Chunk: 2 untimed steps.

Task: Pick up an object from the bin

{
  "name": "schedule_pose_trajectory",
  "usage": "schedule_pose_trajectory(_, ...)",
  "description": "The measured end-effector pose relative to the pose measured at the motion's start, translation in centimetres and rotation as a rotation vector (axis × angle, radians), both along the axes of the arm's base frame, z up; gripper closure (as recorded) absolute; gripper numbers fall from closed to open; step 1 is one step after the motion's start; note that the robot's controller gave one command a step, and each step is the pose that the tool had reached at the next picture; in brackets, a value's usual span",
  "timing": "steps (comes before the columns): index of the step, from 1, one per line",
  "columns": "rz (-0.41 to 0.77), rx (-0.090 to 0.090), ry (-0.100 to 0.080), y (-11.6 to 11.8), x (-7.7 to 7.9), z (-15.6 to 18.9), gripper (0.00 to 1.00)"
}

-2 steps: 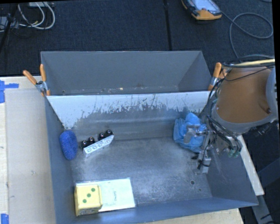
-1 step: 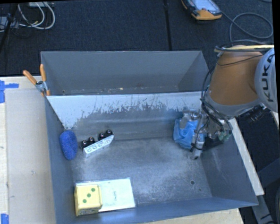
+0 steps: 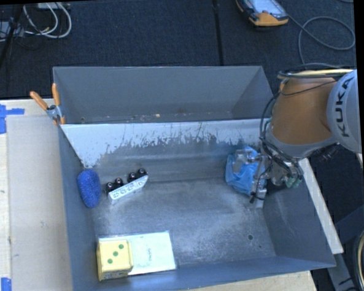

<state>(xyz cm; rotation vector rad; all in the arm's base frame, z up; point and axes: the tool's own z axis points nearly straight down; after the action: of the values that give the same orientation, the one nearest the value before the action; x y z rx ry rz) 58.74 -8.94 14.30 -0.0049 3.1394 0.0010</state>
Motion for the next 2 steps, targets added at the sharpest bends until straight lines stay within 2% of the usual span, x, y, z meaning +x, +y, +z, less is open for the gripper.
schedule_pose_trajectory(1, 0.125, -0.001, -0.001, 0.2, 2.7, -3.5, 0.00)
schedule_pose_trajectory(2, 0.148, 0.001, 0.002, 0.5, 4.6, -5.7, 0.00)
